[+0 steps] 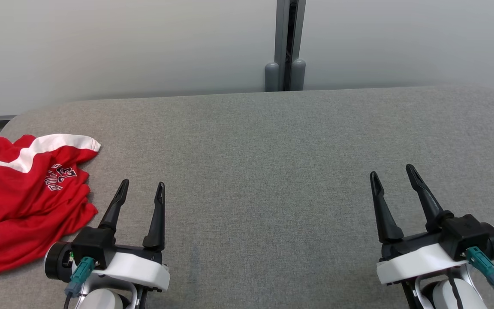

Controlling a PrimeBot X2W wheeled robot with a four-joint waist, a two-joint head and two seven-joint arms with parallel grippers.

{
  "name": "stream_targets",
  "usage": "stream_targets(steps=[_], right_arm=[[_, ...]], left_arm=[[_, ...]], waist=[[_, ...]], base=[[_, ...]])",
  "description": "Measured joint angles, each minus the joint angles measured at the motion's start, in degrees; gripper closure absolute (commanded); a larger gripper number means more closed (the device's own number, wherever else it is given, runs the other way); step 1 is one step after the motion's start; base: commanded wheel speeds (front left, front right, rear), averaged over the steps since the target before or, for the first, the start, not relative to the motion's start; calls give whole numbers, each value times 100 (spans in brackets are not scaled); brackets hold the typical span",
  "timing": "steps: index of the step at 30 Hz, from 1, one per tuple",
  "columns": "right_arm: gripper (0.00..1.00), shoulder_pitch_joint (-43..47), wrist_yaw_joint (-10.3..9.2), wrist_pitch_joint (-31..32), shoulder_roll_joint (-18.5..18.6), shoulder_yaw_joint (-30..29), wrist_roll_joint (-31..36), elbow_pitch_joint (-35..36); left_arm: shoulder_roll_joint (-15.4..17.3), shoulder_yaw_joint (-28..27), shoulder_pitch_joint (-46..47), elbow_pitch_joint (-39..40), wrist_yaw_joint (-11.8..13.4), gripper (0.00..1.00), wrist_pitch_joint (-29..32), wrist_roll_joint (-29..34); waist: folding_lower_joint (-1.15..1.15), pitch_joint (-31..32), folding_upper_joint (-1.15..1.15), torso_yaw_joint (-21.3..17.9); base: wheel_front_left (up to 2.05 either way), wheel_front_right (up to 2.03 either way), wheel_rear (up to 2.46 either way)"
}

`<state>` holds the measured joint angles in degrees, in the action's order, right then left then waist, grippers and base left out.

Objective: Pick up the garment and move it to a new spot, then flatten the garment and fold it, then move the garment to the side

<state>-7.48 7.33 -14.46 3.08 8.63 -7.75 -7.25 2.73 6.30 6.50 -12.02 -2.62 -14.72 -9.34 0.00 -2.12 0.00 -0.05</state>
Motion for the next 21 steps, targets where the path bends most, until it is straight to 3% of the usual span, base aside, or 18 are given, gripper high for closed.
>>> stream_targets(steps=[21], right_arm=[[0, 14, 9, -52, -14, 8, 174, 34]], left_arm=[[2, -13, -4, -42, 14, 0, -26, 82]], waist=[[0, 25, 0, -16]], base=[[0, 0, 0]])
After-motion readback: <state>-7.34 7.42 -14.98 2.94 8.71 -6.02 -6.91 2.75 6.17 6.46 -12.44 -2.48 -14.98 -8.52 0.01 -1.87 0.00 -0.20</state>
